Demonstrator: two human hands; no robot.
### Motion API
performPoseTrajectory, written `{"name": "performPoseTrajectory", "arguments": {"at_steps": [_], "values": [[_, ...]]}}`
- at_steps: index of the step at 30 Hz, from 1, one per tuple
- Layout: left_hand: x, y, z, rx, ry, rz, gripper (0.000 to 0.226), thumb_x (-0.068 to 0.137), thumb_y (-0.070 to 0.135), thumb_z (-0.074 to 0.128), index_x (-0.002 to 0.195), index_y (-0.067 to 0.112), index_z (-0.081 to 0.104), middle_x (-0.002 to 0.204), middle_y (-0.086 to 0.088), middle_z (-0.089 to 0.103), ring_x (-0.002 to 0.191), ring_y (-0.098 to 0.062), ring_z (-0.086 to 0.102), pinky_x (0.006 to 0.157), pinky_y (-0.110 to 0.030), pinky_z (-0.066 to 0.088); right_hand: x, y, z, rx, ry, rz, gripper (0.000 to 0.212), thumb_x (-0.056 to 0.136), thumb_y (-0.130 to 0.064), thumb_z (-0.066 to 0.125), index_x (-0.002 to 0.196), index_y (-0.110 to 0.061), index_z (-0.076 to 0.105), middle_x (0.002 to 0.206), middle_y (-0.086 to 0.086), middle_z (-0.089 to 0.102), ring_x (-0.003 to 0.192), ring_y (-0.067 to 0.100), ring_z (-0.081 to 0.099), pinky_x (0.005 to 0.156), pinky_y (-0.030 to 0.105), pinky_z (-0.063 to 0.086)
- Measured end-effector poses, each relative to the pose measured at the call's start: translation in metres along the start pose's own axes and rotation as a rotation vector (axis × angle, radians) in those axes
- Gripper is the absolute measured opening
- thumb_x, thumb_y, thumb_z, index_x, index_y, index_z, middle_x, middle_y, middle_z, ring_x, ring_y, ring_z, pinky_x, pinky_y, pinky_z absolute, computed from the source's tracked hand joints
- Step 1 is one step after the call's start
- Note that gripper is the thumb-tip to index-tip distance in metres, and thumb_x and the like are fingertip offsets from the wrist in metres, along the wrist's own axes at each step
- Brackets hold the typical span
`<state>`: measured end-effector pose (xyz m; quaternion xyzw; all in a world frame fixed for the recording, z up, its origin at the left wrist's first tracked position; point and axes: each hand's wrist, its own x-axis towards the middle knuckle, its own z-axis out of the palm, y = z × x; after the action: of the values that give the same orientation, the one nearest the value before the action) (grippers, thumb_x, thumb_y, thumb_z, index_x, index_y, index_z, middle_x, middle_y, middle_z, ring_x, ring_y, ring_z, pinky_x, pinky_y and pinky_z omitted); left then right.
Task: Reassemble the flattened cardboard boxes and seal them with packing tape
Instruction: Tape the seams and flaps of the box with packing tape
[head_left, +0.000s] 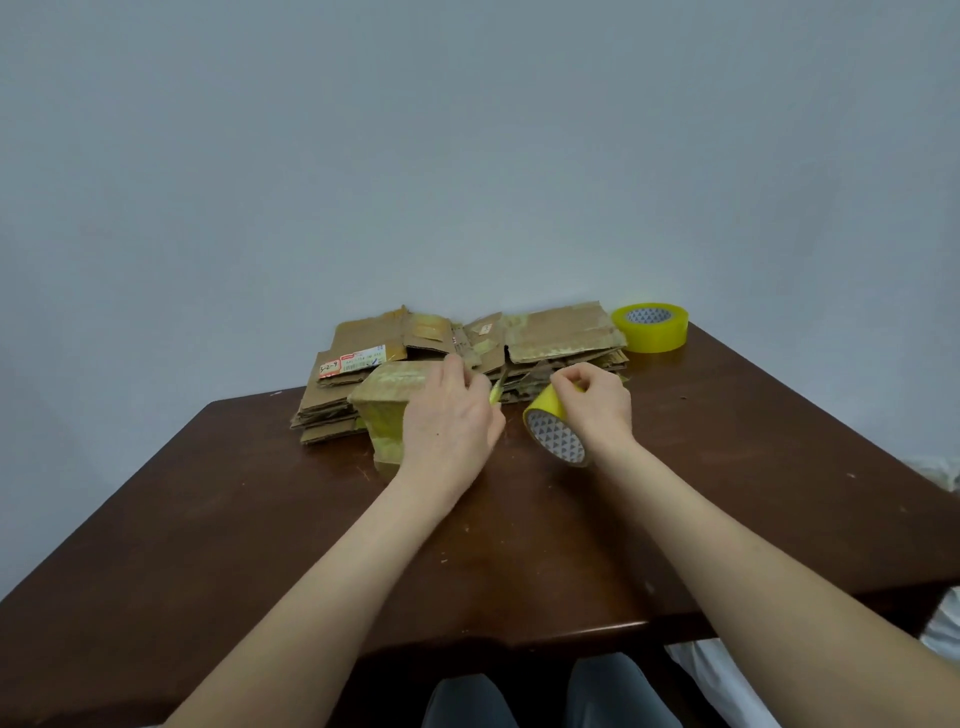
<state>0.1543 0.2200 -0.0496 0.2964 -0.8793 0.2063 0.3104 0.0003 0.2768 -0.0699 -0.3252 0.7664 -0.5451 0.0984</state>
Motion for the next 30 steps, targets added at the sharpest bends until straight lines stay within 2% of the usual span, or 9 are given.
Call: {"name": "performPoseTrajectory", "arguments": {"at_steps": [4, 8, 10, 13, 15, 18, 23, 27, 30], "values": [[-0.001, 0.03, 0.023, -0.1, -0.319, -0.108, 0.028, 0.099, 0.039, 0.041, 0.096, 0.014, 0.052, 0.093, -0.004, 0.061, 0.084, -0.027, 0.062, 0.063, -0.034, 0.046, 0.009, 0.002, -0.014, 0.062, 0.061, 0.029, 0.015, 0.092, -0.023, 0.054, 0.094, -0.025, 0.068, 0.096, -0.007, 0.061, 0.1, 0.018, 0.055, 0.076, 0.028, 0.039], [-0.001, 0.045, 0.05, -0.113, -0.533, -0.152, 0.03, 0.098, 0.037, 0.045, 0.104, 0.01, 0.058, 0.105, -0.01, 0.064, 0.096, -0.031, 0.063, 0.07, -0.036, 0.048, 0.018, 0.008, -0.031, 0.05, 0.092, 0.021, 0.015, 0.09, -0.022, 0.055, 0.094, -0.026, 0.069, 0.104, 0.0, 0.064, 0.103, 0.023, 0.056, 0.079, 0.032, 0.043], [0.004, 0.049, 0.055, -0.157, -0.481, -0.131, 0.027, 0.097, 0.034, 0.047, 0.109, 0.012, 0.057, 0.108, -0.006, 0.062, 0.098, -0.028, 0.063, 0.071, -0.036, 0.049, 0.021, 0.012, -0.038, 0.035, 0.107, 0.012, 0.017, 0.089, -0.022, 0.055, 0.096, -0.025, 0.07, 0.104, 0.001, 0.064, 0.103, 0.024, 0.055, 0.079, 0.032, 0.043], [0.023, 0.061, 0.044, -0.361, 0.033, 0.024, 0.014, 0.089, 0.02, 0.054, 0.097, 0.016, 0.065, 0.091, 0.001, 0.062, 0.08, -0.019, 0.064, 0.053, -0.031, 0.048, 0.024, 0.016, -0.045, 0.001, 0.136, 0.006, 0.017, 0.088, -0.022, 0.056, 0.095, -0.025, 0.07, 0.097, -0.002, 0.063, 0.099, 0.024, 0.057, 0.077, 0.031, 0.042], [0.039, 0.071, 0.038, -0.394, 0.215, 0.112, 0.012, 0.081, 0.014, 0.063, 0.09, 0.017, 0.07, 0.084, 0.001, 0.061, 0.073, -0.016, 0.06, 0.046, -0.028, 0.044, 0.026, 0.018, -0.046, -0.033, 0.147, 0.007, 0.014, 0.087, -0.023, 0.057, 0.094, -0.025, 0.069, 0.099, 0.0, 0.067, 0.098, 0.025, 0.059, 0.075, 0.031, 0.044], [0.059, 0.079, 0.039, -0.314, 0.163, 0.131, 0.018, 0.074, 0.014, 0.074, 0.092, 0.014, 0.073, 0.09, -0.002, 0.061, 0.08, -0.023, 0.059, 0.053, -0.032, 0.048, 0.027, 0.019, -0.047, -0.049, 0.142, -0.001, 0.013, 0.087, -0.025, 0.059, 0.093, -0.025, 0.07, 0.099, 0.001, 0.07, 0.097, 0.025, 0.06, 0.076, 0.032, 0.046], [0.074, 0.082, 0.041, -0.342, -0.142, -0.066, 0.03, 0.089, 0.037, 0.06, 0.115, 0.022, 0.068, 0.109, -0.001, 0.062, 0.108, -0.023, 0.051, 0.083, -0.035, 0.042, 0.023, 0.021, -0.052, -0.055, 0.121, -0.068, 0.013, 0.086, -0.024, 0.059, 0.092, -0.025, 0.071, 0.094, -0.001, 0.068, 0.095, 0.024, 0.06, 0.079, 0.035, 0.048], [0.08, 0.084, 0.038, -0.672, -0.254, -0.284, 0.018, 0.083, 0.03, 0.069, 0.098, 0.021, 0.075, 0.094, 0.001, 0.072, 0.094, -0.018, 0.064, 0.079, -0.032, 0.05, 0.022, 0.024, -0.058, -0.057, 0.092, -0.102, 0.012, 0.087, -0.025, 0.059, 0.092, -0.026, 0.07, 0.086, -0.006, 0.062, 0.093, 0.025, 0.06, 0.079, 0.035, 0.047], [0.081, 0.087, 0.037, -0.698, -0.221, -0.313, 0.012, 0.083, 0.025, 0.069, 0.088, 0.019, 0.077, 0.088, 0.0, 0.073, 0.088, -0.018, 0.064, 0.076, -0.03, 0.05, 0.023, 0.027, -0.058, -0.079, 0.079, -0.115, 0.013, 0.088, -0.027, 0.059, 0.095, -0.025, 0.069, 0.094, -0.003, 0.067, 0.098, 0.024, 0.06, 0.083, 0.038, 0.048]]}}
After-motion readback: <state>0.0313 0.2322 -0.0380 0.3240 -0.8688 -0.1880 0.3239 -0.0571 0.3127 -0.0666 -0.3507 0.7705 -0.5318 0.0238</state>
